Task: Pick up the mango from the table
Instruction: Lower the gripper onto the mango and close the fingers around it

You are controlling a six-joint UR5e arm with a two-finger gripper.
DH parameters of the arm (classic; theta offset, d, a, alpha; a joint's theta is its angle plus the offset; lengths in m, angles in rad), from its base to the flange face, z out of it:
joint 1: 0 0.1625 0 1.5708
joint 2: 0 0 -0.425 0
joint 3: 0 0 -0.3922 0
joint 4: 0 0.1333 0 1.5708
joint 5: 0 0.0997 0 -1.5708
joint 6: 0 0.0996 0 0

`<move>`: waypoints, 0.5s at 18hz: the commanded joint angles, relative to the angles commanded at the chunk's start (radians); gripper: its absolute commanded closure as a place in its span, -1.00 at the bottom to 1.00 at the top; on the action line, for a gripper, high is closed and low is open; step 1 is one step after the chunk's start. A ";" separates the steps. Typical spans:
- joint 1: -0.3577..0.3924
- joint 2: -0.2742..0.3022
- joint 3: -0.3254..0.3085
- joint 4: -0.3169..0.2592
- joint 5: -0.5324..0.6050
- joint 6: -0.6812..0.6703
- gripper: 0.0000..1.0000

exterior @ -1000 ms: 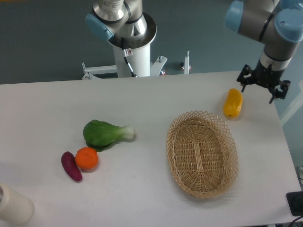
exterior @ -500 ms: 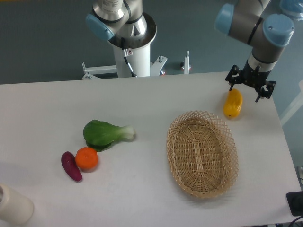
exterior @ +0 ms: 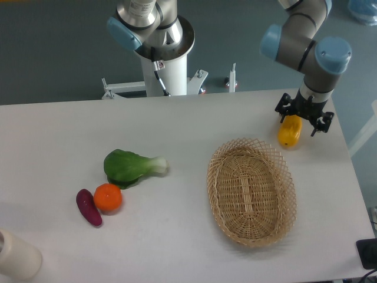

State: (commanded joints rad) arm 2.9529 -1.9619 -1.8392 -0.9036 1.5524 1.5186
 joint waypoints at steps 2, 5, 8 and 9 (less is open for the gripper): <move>-0.002 -0.008 0.000 0.000 0.000 0.000 -1.00; -0.002 -0.009 -0.017 0.000 0.000 0.000 -1.00; -0.002 -0.009 -0.023 0.002 0.000 0.000 -1.00; -0.002 -0.011 -0.025 0.002 0.000 -0.002 -1.00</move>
State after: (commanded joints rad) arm 2.9514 -1.9727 -1.8638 -0.9020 1.5524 1.5171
